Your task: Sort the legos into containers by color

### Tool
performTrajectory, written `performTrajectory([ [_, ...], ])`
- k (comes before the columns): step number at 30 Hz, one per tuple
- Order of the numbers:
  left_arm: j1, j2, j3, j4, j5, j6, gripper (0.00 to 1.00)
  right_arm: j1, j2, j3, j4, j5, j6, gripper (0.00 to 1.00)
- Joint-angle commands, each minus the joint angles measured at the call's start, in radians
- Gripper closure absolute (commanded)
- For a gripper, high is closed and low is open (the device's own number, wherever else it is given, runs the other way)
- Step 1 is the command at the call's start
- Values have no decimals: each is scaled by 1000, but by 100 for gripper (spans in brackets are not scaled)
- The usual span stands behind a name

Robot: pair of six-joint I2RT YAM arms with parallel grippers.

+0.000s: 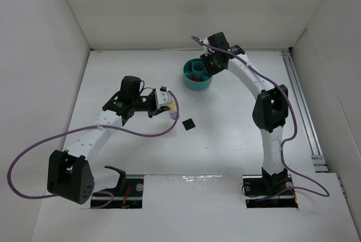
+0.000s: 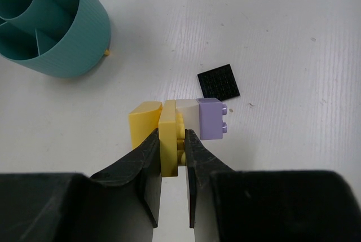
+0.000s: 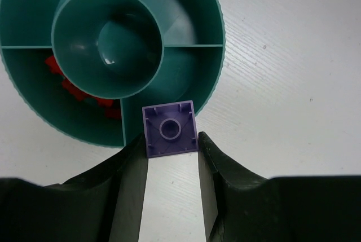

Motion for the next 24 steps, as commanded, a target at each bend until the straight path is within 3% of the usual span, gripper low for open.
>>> performTrajectory([
  [1, 11, 1, 27, 36, 38, 5, 100, -5, 19, 64, 9, 30, -17, 88],
  [8, 20, 10, 27, 45, 38, 5, 100, -5, 30, 95, 19, 30, -8, 66],
  [15, 20, 21, 27, 67, 47, -13, 100, -5, 19, 95, 39, 30, 22, 51],
  [24, 20, 42, 46, 67, 48, -13, 100, -5, -42, 38, 77, -24, 57, 43],
])
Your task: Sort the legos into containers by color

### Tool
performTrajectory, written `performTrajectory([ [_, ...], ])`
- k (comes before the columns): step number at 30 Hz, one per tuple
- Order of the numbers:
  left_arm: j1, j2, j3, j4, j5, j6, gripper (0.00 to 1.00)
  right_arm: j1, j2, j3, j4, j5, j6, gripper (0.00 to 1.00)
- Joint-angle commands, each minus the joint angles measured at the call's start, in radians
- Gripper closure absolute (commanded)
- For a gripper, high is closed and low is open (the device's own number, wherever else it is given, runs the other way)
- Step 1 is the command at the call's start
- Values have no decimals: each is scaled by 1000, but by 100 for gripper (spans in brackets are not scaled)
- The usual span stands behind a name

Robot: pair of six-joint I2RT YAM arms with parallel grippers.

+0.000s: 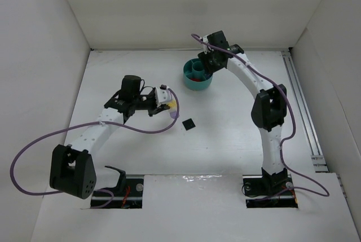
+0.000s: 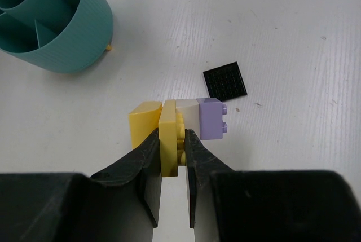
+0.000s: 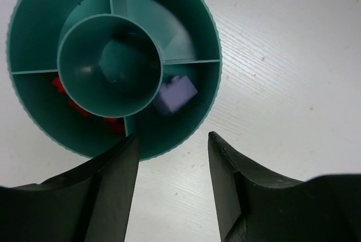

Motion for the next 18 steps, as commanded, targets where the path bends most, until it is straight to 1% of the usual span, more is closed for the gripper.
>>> performTrajectory([
  [1, 3, -4, 46, 39, 42, -6, 100, -5, -102, -11, 66, -49, 62, 43],
  [3, 26, -4, 46, 80, 42, -66, 100, -5, -141, -38, 107, -93, 114, 44],
  [4, 43, -4, 46, 122, 54, -115, 100, -14, -189, -73, 139, -154, 155, 44],
  [5, 52, -4, 46, 122, 54, -115, 100, -14, -219, -101, 139, -178, 186, 44],
  [6, 52, -4, 46, 168, 54, -170, 100, -14, -246, -130, 186, -202, 217, 44],
  [7, 63, -4, 46, 186, 54, -196, 100, -14, -269, -153, 196, -245, 247, 45],
  [8, 63, -4, 46, 202, 43, -219, 100, -14, -306, -190, 196, -261, 313, 45],
  [12, 63, -4, 55, 255, -1, -331, 100, -14, -386, -294, 234, -341, 421, 45],
  [14, 74, -4, 70, 304, -26, -416, 100, -14, -421, -334, 256, -374, 441, 45],
  [15, 84, 19, 80, 315, -42, -501, 100, -14, -458, -371, 267, -387, 441, 45],
  [18, 104, 54, 138, 325, -78, -632, 100, -3, -521, -446, 349, -431, 462, 45],
])
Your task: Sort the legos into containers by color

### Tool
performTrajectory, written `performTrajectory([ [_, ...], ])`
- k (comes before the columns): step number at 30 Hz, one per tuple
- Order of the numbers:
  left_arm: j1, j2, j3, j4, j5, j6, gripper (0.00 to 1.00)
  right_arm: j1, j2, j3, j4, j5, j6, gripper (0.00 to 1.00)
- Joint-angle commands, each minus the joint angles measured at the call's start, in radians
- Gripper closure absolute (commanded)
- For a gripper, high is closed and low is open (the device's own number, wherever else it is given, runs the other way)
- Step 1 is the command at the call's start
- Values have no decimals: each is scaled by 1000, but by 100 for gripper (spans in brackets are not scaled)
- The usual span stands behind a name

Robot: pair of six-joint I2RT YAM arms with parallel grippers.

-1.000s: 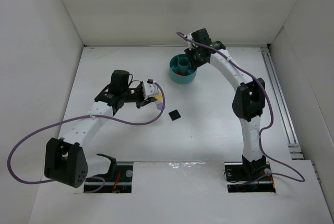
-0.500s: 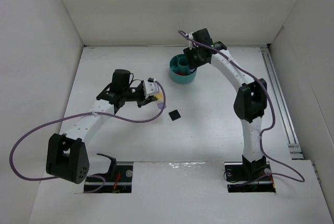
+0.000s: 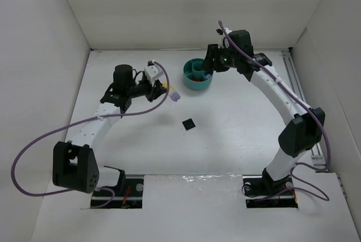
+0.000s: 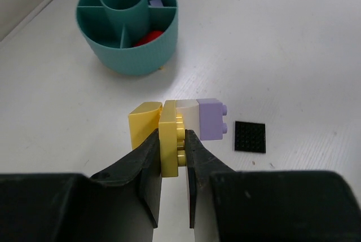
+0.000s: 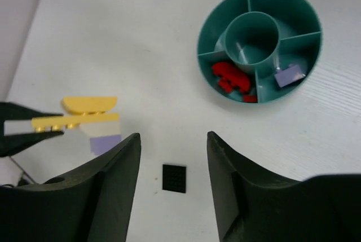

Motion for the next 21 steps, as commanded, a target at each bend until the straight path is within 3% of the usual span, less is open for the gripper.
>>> performTrajectory([
  [1, 38, 39, 95, 93, -34, -271, 100, 7, -102, -119, 141, -98, 63, 42],
  [5, 49, 61, 129, 93, -22, -391, 100, 62, -193, -284, 313, -109, -2, 39],
  [8, 58, 70, 138, 105, -12, -480, 100, 110, -193, -284, 287, -155, -60, 39],
  [14, 58, 90, 182, 53, -29, -603, 100, 226, -156, -253, 269, -68, -164, 39],
  [21, 58, 153, 262, -99, -37, -627, 100, 285, -147, -286, 298, -37, -270, 36],
])
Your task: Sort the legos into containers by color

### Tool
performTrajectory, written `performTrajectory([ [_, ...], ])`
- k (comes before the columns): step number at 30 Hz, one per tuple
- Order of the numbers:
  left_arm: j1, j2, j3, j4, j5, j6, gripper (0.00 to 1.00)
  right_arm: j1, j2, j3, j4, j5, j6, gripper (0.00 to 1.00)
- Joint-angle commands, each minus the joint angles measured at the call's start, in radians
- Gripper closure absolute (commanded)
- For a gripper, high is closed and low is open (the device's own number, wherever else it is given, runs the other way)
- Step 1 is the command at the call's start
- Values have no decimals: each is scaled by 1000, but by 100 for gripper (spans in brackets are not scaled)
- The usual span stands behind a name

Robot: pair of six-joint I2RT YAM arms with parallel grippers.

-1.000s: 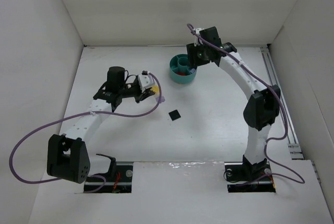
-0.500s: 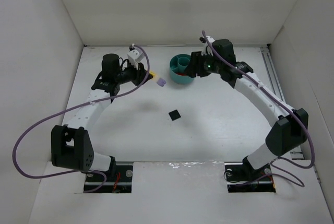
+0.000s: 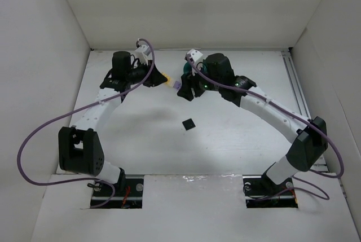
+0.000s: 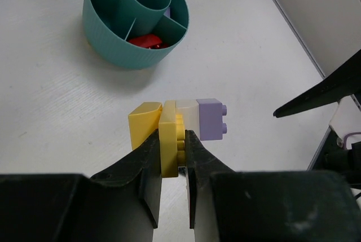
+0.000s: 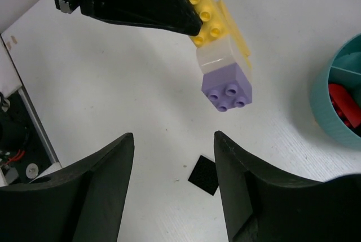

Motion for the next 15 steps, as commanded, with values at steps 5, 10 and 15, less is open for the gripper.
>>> performTrajectory([
  [5, 6, -5, 42, -120, 65, -6, 100, 30, 43, 0, 88, 94, -143, 27],
  [10, 15, 13, 79, -192, 145, 37, 100, 30, 52, 0, 88, 123, -191, 26],
  [15, 24, 25, 90, -226, 163, 48, 100, 39, 72, 22, 34, 123, -214, 26],
])
